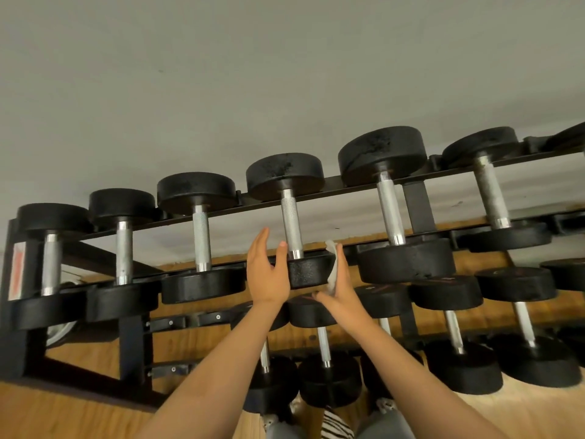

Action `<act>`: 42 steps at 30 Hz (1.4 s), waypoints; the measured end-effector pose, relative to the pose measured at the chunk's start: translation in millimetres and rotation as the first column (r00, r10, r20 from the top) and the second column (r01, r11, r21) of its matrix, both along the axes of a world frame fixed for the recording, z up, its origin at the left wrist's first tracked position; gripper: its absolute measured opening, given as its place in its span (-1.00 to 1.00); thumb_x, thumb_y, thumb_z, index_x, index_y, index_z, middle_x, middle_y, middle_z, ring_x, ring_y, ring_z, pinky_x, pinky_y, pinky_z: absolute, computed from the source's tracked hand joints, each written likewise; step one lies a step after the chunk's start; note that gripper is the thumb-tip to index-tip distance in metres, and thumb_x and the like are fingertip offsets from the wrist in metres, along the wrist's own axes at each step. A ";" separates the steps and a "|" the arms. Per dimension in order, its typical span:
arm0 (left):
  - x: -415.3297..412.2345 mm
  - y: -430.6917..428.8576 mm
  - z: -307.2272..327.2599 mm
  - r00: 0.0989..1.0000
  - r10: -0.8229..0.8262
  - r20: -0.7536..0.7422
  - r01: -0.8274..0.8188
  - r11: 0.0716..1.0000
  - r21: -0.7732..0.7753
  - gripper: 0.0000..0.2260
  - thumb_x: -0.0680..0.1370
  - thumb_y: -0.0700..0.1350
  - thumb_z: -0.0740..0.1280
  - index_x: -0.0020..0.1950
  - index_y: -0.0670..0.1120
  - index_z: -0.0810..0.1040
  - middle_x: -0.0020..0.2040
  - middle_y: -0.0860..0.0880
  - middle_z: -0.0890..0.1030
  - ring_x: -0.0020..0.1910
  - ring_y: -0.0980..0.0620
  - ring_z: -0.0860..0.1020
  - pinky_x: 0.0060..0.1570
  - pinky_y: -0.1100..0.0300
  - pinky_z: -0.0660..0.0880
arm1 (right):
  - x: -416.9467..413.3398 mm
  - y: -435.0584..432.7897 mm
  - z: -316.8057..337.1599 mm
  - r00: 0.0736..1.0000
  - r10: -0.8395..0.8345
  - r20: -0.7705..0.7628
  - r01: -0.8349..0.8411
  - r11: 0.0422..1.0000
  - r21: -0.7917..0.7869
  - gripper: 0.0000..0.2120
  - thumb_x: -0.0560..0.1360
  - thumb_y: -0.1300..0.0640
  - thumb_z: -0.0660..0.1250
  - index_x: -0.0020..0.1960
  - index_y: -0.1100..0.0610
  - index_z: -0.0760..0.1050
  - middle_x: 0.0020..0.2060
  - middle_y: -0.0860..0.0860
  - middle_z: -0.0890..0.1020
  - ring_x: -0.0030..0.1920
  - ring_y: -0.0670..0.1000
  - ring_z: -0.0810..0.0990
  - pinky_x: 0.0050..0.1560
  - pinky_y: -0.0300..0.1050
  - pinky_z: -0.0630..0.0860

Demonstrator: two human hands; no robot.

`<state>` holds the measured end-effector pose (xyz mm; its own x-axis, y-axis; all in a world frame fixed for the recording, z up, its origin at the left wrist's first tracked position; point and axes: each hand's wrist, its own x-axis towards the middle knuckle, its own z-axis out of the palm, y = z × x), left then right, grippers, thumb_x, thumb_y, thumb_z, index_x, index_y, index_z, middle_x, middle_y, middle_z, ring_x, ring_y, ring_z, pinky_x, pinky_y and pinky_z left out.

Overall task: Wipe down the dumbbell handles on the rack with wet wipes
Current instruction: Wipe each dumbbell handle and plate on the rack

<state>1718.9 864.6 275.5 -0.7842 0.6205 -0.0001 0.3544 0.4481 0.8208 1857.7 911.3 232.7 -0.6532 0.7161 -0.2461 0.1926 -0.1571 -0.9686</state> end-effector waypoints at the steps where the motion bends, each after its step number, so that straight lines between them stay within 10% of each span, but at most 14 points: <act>1: 0.1 0.2 0.1 1.000 0.000 0.006 0.000 1.000 0.000 -0.56 0.64 0.03 0.21 0.52 -0.03 0.33 0.49 0.00 0.36 0.48 0.04 0.28 0.48 0.01 0.24 | 0.4 -2.3 -1.1 0.999 -0.023 -0.022 0.023 0.999 -0.024 0.08 0.42 0.27 0.45 0.46 -0.42 -0.24 0.51 -0.32 -0.08 0.55 -0.14 -0.07 0.54 0.09 0.06; 10: -0.1 0.0 -1.2 1.000 0.009 0.030 -0.008 1.000 -0.021 -0.61 0.65 0.00 0.21 0.48 0.02 0.36 0.45 0.01 0.41 0.44 0.05 0.33 0.37 0.17 0.25 | -3.7 1.8 -15.5 0.989 -0.124 -0.084 0.109 0.980 -0.168 -0.05 0.39 0.45 0.43 0.57 -0.06 0.03 0.44 -0.02 0.35 0.41 -0.08 0.38 0.39 0.16 0.39; 14: -1.3 0.0 0.2 0.999 0.005 0.032 -0.005 1.000 -0.019 -0.62 0.65 0.00 0.21 0.47 0.01 0.37 0.44 0.01 0.41 0.44 0.06 0.32 0.36 0.19 0.25 | -1.4 -5.2 -7.6 0.983 -0.171 -0.073 0.151 0.963 -0.222 -0.07 0.42 0.50 0.37 0.57 -0.05 0.03 0.46 0.02 0.33 0.38 -0.12 0.39 0.22 -0.29 0.48; 18: -1.3 -0.6 0.9 1.000 0.005 0.015 -0.005 1.000 -0.006 -0.63 0.65 -0.01 0.21 0.46 0.00 0.38 0.44 0.00 0.42 0.43 0.05 0.33 0.42 0.09 0.28 | -1.6 -19.5 -0.7 0.976 -0.196 -0.095 0.178 0.969 -0.169 -0.14 0.53 0.28 0.34 0.58 -0.14 -0.12 0.58 -0.09 0.01 0.57 -0.04 0.01 0.54 0.04 0.11; 21: -0.1 -1.3 0.7 1.000 0.011 0.016 -0.011 1.000 0.006 -0.63 0.65 -0.02 0.22 0.46 0.00 0.39 0.44 0.00 0.42 0.43 0.04 0.34 0.44 0.03 0.29 | -2.2 -27.9 8.3 0.985 -0.142 -0.097 0.144 0.990 0.011 -0.26 0.59 0.00 0.19 0.55 -0.17 -0.25 0.55 -0.23 -0.23 0.54 -0.19 -0.24 0.52 -0.08 -0.20; 27: 0.1 -1.6 -0.3 1.000 0.016 0.006 -0.016 1.000 -0.004 -0.61 0.65 0.04 0.18 0.47 -0.01 0.38 0.45 -0.02 0.40 0.46 0.03 0.32 0.45 -0.05 0.29 | 1.2 -30.6 21.0 1.000 0.016 -0.026 -0.008 0.952 0.305 -0.47 0.68 0.06 0.01 0.52 -0.16 -0.21 0.52 -0.30 -0.23 0.53 -0.24 -0.24 0.50 -0.30 -0.22; 32: -8.2 1.0 4.6 0.989 0.025 0.149 -0.020 0.999 -0.033 -0.52 0.64 0.16 0.14 0.52 0.00 0.30 0.51 -0.02 0.32 0.50 0.01 0.26 0.47 -0.08 0.25 | -13.5 -6.2 57.2 0.964 -0.229 -0.139 0.231 0.973 0.000 -0.46 0.61 -0.07 0.05 0.56 -0.09 0.05 0.18 -0.15 0.56 0.17 -0.29 0.49 0.38 -0.16 0.29; 36: -6.9 3.7 8.6 0.992 0.044 0.118 -0.028 0.990 -0.137 -0.51 0.65 0.17 0.09 0.54 0.00 0.26 0.56 -0.04 0.23 0.56 0.01 0.13 0.53 -0.02 0.10 | -46.4 37.6 77.5 0.949 -0.305 -0.077 0.295 0.948 -0.118 -0.57 0.68 -0.07 0.02 0.54 -0.09 0.19 0.51 -0.05 0.26 0.49 -0.06 0.21 0.47 -0.07 0.11; 42: -1.1 3.4 3.7 0.999 0.031 -0.029 -0.033 0.996 -0.083 -0.58 0.63 0.09 0.17 0.48 0.02 0.35 0.49 0.00 0.35 0.51 0.03 0.25 0.50 0.07 0.17 | -97.8 78.0 74.7 0.911 -0.406 -0.071 0.288 0.749 -0.596 -0.52 0.67 -0.11 -0.03 0.48 0.11 0.29 0.38 0.13 0.42 0.40 0.09 0.36 0.38 -0.05 0.21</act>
